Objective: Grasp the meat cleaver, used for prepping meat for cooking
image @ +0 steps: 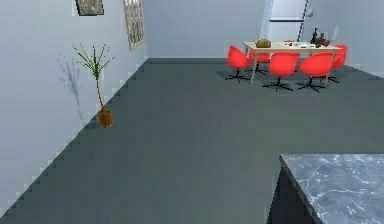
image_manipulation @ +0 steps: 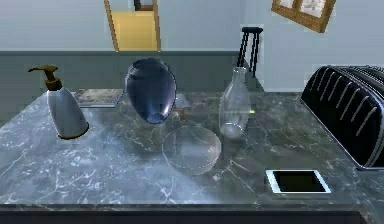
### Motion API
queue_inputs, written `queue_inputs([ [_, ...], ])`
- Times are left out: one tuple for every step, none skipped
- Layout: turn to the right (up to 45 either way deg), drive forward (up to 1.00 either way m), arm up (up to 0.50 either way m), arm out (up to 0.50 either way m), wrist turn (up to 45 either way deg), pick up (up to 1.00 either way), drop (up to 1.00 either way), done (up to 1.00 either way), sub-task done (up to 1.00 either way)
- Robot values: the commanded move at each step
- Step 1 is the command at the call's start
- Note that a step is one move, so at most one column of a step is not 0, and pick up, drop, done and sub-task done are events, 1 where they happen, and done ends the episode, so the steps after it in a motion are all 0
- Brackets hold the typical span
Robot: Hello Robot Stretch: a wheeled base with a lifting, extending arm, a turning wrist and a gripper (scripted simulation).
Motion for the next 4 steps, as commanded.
queue_inputs([
  [0.0,0.00,0.50,0.00,0.0,0.00,0.00,0.00,0.00],
  [0.0,0.00,0.38,0.00,0.0,0.00,0.00,0.00,0.00],
  [0.0,0.00,0.00,0.36,0.0,0.00,0.00,0.00,0.00],
  [0.0,0.00,0.00,0.00,45.0,0.00,0.00,0.00,0.00],
])
